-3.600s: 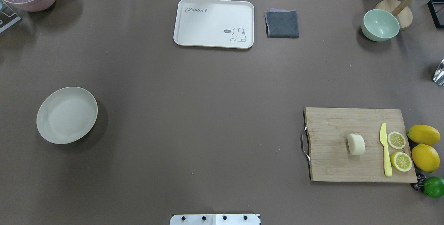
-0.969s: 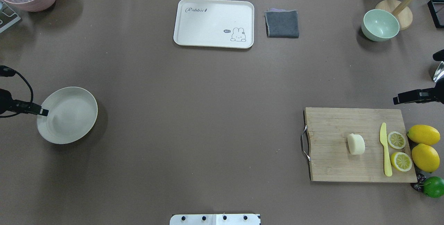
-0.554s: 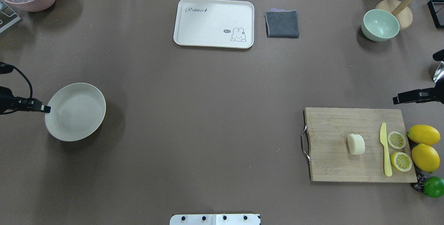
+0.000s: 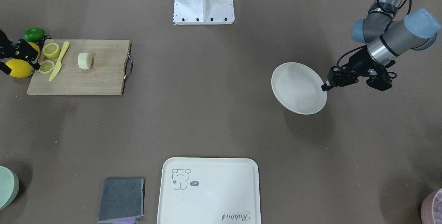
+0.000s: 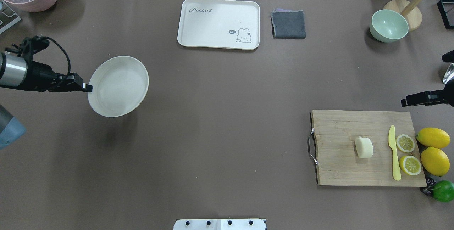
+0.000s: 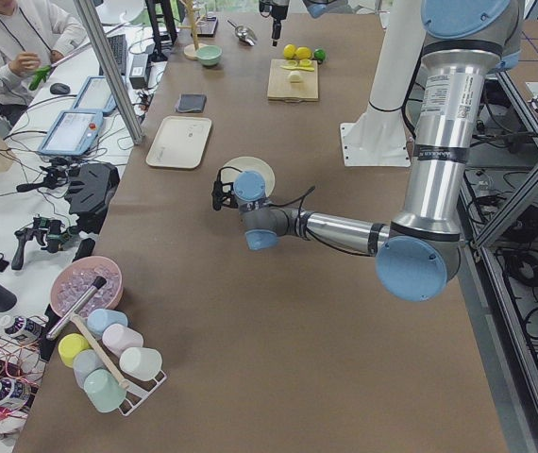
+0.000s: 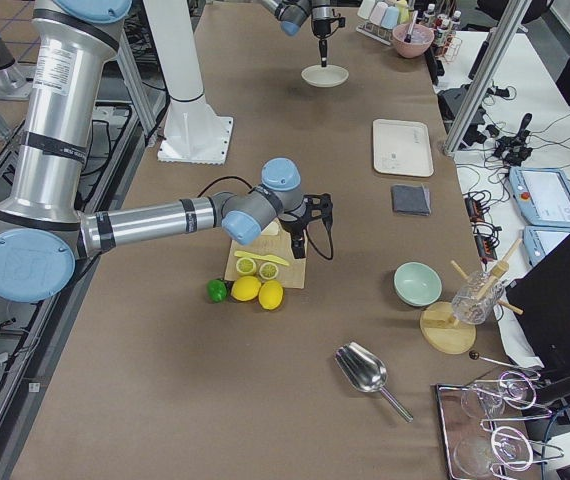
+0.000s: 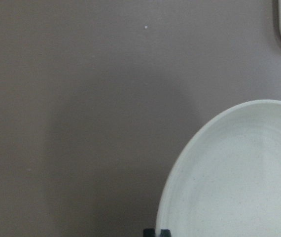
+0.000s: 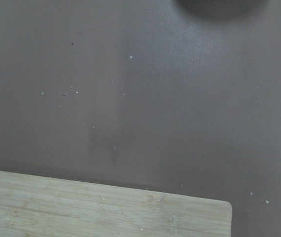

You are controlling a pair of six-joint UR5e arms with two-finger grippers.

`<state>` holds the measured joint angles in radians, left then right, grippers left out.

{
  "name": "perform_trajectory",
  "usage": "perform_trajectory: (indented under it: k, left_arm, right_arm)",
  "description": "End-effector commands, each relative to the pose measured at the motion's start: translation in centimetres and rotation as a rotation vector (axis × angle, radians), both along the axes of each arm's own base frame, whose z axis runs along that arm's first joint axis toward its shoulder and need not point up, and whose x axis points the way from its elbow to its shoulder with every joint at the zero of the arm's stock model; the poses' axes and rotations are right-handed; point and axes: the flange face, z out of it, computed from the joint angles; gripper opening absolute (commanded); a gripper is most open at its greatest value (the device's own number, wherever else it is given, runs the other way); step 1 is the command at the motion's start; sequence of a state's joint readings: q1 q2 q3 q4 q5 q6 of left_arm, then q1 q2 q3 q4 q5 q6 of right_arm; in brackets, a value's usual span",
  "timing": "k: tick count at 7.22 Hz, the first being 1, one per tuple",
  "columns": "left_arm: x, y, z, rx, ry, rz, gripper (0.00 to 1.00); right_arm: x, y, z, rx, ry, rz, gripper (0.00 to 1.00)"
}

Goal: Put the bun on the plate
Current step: 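Push the white plate toward the table centre with the left gripper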

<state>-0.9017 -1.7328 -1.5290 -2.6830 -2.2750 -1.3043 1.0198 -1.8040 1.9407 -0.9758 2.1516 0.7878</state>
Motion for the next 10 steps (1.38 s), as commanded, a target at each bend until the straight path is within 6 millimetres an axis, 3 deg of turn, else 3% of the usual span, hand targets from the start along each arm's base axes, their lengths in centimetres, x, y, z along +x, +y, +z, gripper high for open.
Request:
perform_trajectory:
  k: [1,3,4,7,8,9,10]
  left_arm:
    - [8.9,1.3,-9.0,-0.010,-0.047,0.000,0.00]
    - [18.2,5.7,-16.2,-0.043,-0.118,0.011,0.00]
    - [21.3,7.9,-17.4,-0.029,-0.133,0.027,0.00]
    - [22.9,9.5,-17.6,-0.020,-0.136,0.044,0.00]
    - [23.0,9.4,-18.1,-0.015,-0.132,0.043,0.84]
    - [22.7,9.4,-18.6,-0.010,-0.123,0.036,0.98]
    - [22.3,9.5,-19.2,-0.003,-0.109,0.036,0.98]
  right_arm:
    - [-0.1,-0.1,-0.1,0.001,-0.001,0.001,1.00]
    - [-0.1,-0.1,-0.2,0.003,-0.002,0.001,1.00]
    - [-0.1,-0.1,-0.1,0.001,-0.001,0.001,1.00]
    - [-0.2,-0.2,-0.2,0.004,-0.003,-0.001,1.00]
    - [-0.5,-0.1,-0.3,0.006,-0.003,-0.007,1.00]
    - [-1.3,-0.4,-0.9,0.007,-0.010,-0.010,1.00]
    - [-2.9,-1.1,-2.3,0.010,-0.024,-0.015,1.00]
